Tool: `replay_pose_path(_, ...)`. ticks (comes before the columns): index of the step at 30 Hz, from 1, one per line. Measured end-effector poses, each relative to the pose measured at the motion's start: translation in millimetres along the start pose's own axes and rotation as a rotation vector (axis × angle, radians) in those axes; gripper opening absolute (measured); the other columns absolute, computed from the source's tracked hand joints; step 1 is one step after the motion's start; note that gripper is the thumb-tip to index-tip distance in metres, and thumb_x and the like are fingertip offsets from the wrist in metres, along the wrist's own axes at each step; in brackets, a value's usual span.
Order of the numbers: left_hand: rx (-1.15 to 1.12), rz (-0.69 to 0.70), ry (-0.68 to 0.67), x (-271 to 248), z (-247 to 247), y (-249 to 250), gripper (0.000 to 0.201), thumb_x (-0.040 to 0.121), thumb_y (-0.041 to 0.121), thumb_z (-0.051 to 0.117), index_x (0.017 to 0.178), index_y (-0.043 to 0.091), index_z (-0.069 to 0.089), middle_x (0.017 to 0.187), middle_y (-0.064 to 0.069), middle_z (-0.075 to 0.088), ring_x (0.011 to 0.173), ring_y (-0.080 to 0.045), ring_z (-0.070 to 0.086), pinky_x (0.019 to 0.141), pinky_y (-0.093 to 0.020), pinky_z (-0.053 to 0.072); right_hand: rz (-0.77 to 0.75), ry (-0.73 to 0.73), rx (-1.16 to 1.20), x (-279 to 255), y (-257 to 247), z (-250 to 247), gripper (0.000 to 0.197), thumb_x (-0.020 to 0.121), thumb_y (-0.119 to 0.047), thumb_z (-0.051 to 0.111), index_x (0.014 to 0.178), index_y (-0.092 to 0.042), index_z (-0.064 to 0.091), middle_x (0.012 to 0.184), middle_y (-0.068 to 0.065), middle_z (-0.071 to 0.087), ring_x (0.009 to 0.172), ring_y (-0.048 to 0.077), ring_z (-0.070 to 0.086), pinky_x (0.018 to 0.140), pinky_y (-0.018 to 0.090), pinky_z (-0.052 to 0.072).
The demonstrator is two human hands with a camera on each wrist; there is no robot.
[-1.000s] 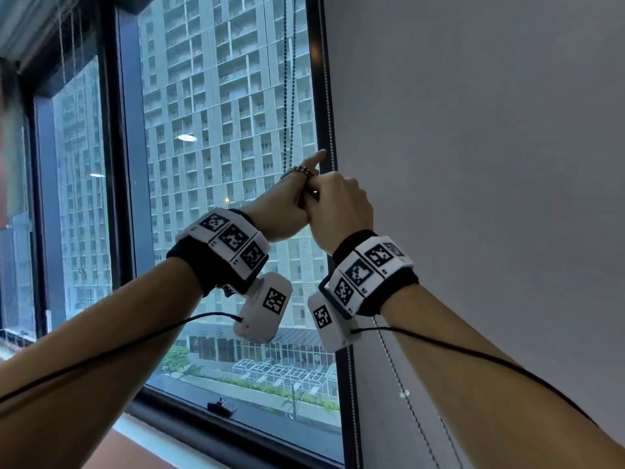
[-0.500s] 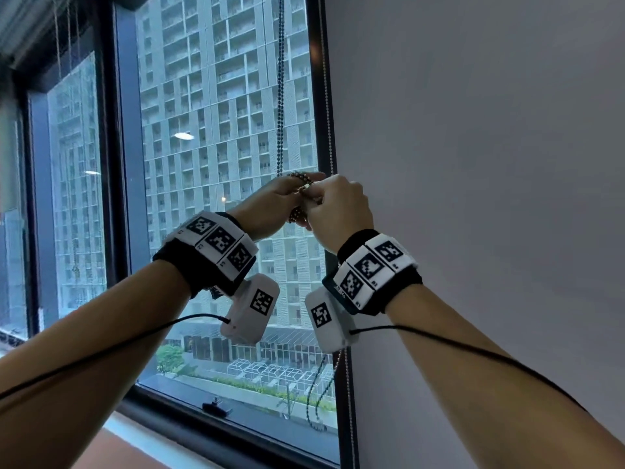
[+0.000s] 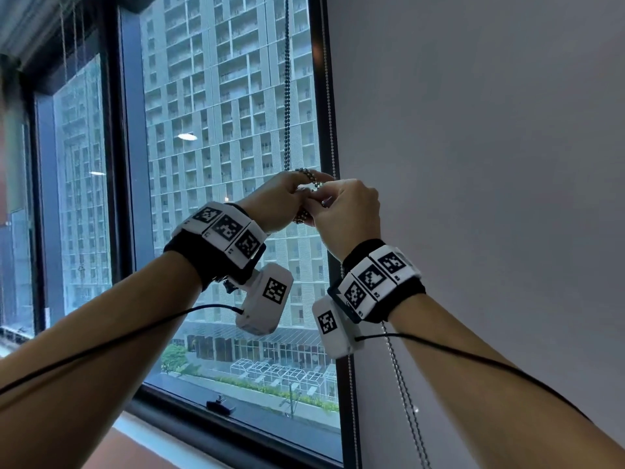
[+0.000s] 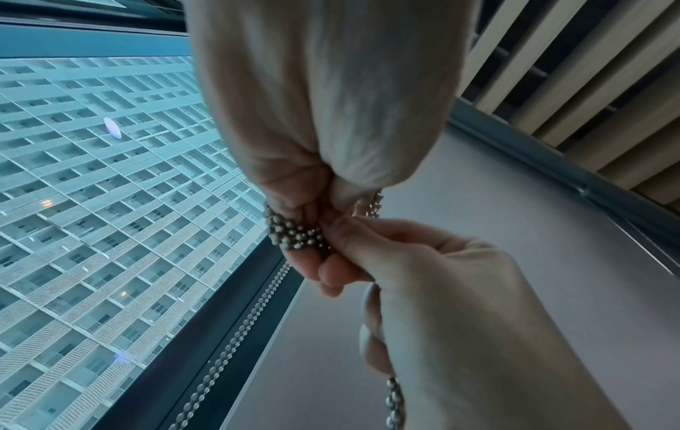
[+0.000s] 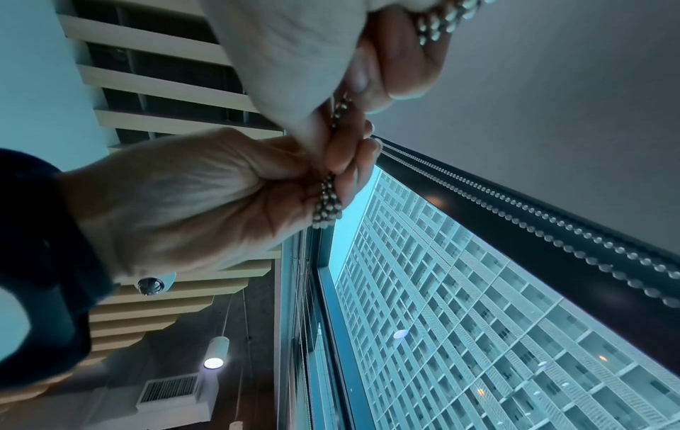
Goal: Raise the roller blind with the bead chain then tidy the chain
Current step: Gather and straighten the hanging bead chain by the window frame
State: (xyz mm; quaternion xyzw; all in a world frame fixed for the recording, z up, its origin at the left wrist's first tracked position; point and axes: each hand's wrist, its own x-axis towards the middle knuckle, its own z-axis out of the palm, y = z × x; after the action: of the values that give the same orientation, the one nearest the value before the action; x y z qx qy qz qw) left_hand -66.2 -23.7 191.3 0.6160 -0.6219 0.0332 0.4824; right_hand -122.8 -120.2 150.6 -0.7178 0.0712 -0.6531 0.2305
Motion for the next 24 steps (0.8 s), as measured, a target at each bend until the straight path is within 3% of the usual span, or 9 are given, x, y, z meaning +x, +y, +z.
replay_pose_path(7, 0.092, 0.014, -0.002, 1, -2, -2, 0.035, 0.097, -0.004, 0.034, 0.125, 0.001, 0.055, 0.115, -0.014, 0.061, 0.082, -0.015, 0.064, 0.067, -0.019, 0.057, 0.002, 0.025, 0.093, -1, 12, 7, 0.013, 0.071, -0.027, 0.079, 0.078, -0.016, 0.077, 0.071, 0.002, 0.076, 0.063, 0.018, 0.073, 0.061, 0.036, 0.062)
replay_pose_path(12, 0.105, 0.002, 0.016, 1, -6, -7, 0.037, 0.096, -0.001, 0.042, 0.13, 0.008, 0.052, 0.104, -0.02, 0.068, 0.084, -0.025, 0.07, 0.079, -0.031, 0.06, -0.028, 0.035, 0.034, -5, 16, 5, 0.021, 0.072, -0.026, 0.082, 0.07, -0.021, 0.062, 0.07, 0.001, 0.072, 0.065, 0.018, 0.071, 0.061, 0.038, 0.061)
replay_pose_path(15, 0.15, 0.021, 0.019, 1, -5, -8, 0.035, 0.095, -0.001, 0.043, 0.128, 0.006, 0.053, 0.099, -0.02, 0.069, 0.086, -0.029, 0.071, 0.073, -0.028, 0.06, -0.009, 0.025, 0.051, -6, 16, 2, 0.023, 0.07, -0.026, 0.083, 0.072, -0.018, 0.061, 0.069, 0.001, 0.071, 0.064, 0.017, 0.071, 0.06, 0.038, 0.061)
replay_pose_path(18, 0.214, 0.06, 0.032, 0, -2, -8, 0.035, 0.094, -0.002, 0.043, 0.128, 0.004, 0.053, 0.093, -0.017, 0.07, 0.082, -0.028, 0.072, 0.065, -0.023, 0.059, 0.056, -0.048, 0.143, -7, 16, -6, 0.032, 0.07, -0.024, 0.082, 0.09, -0.015, 0.059, 0.071, 0.005, 0.072, 0.06, 0.015, 0.071, 0.056, 0.034, 0.061)
replay_pose_path(21, 0.276, 0.107, 0.022, -1, -2, -10, 0.037, 0.094, -0.001, 0.043, 0.128, 0.009, 0.053, 0.092, -0.017, 0.072, 0.078, -0.026, 0.074, 0.07, -0.033, 0.061, 0.231, -0.189, 0.451, -8, 12, -18, 0.028, 0.079, -0.013, 0.064, 0.104, -0.005, 0.055, 0.073, 0.015, 0.071, 0.047, 0.016, 0.064, 0.043, 0.029, 0.05)
replay_pose_path(22, 0.296, 0.113, 0.038, -1, -2, -12, 0.036, 0.094, -0.001, 0.043, 0.126, 0.011, 0.053, 0.09, -0.015, 0.072, 0.079, -0.025, 0.074, 0.073, -0.037, 0.061, 0.3, -0.232, 0.542, -6, 10, -22, 0.023, 0.083, -0.01, 0.055, 0.105, 0.0, 0.053, 0.069, 0.015, 0.069, 0.044, 0.017, 0.059, 0.041, 0.027, 0.045)
replay_pose_path(24, 0.326, 0.115, 0.087, 0, -2, -15, 0.035, 0.094, 0.001, 0.041, 0.125, 0.014, 0.053, 0.089, -0.012, 0.071, 0.078, -0.023, 0.073, 0.076, -0.038, 0.06, 0.406, -0.363, 0.637, -2, 8, -30, 0.018, 0.089, -0.009, 0.045, 0.1, 0.003, 0.054, 0.065, 0.015, 0.066, 0.048, 0.023, 0.059, 0.045, 0.028, 0.048)
